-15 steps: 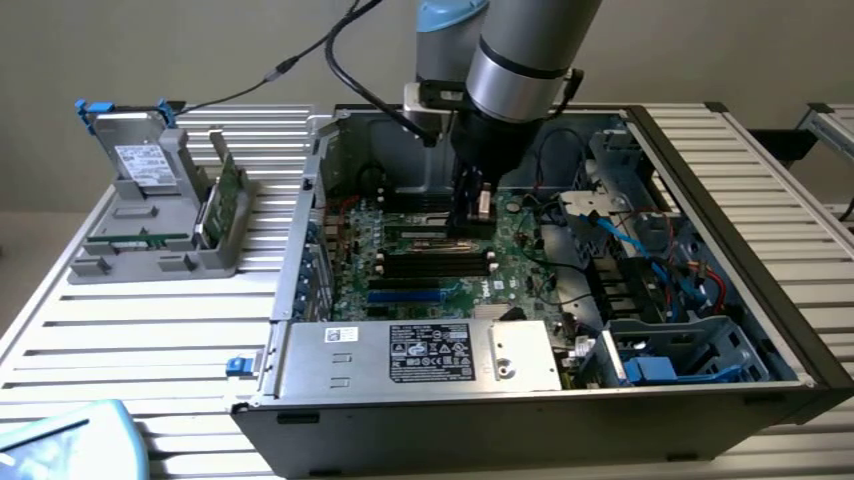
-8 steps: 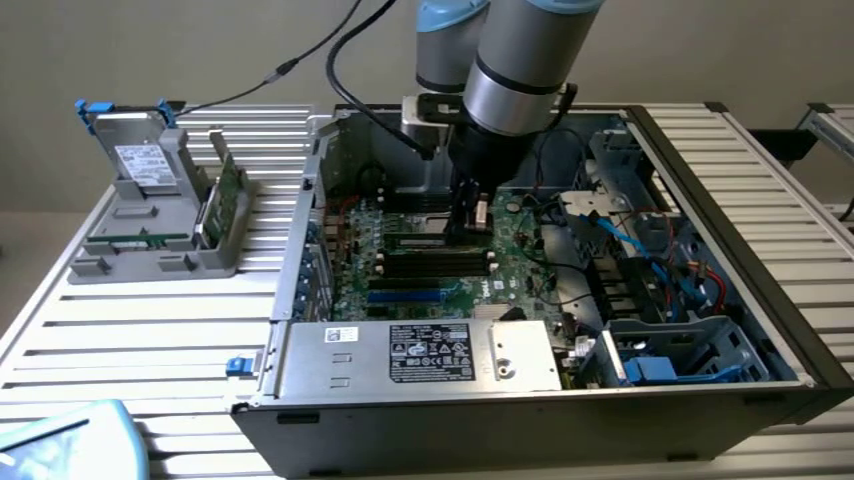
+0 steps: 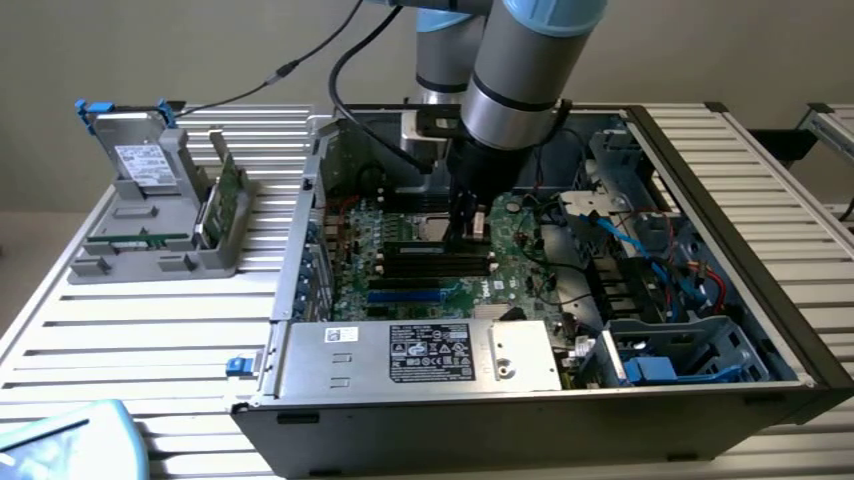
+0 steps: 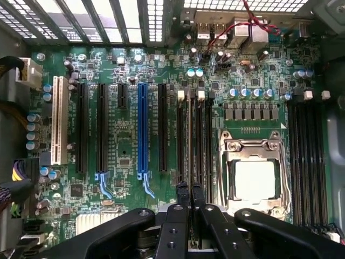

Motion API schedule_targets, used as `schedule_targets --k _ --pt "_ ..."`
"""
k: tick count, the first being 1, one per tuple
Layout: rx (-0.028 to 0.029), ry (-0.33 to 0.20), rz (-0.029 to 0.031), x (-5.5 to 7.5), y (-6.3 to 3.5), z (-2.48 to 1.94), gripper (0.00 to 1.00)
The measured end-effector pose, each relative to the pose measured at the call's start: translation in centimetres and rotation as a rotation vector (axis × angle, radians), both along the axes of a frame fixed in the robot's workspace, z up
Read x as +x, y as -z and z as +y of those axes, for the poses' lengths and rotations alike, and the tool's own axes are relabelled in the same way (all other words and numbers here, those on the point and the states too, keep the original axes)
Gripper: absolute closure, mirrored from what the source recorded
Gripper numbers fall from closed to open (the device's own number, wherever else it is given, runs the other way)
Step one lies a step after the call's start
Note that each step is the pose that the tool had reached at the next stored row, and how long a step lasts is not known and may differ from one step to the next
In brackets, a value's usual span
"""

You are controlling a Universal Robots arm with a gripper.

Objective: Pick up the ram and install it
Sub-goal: 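Insert the ram into the slot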

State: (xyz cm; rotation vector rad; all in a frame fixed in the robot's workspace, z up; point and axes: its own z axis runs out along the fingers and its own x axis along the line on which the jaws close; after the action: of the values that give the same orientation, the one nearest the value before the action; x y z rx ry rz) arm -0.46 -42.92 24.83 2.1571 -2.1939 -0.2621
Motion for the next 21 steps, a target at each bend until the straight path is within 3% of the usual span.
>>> schedule_targets --k 21 --pt "0.0001 0.0 -0.0001 0.0 1.62 0.0 0.87"
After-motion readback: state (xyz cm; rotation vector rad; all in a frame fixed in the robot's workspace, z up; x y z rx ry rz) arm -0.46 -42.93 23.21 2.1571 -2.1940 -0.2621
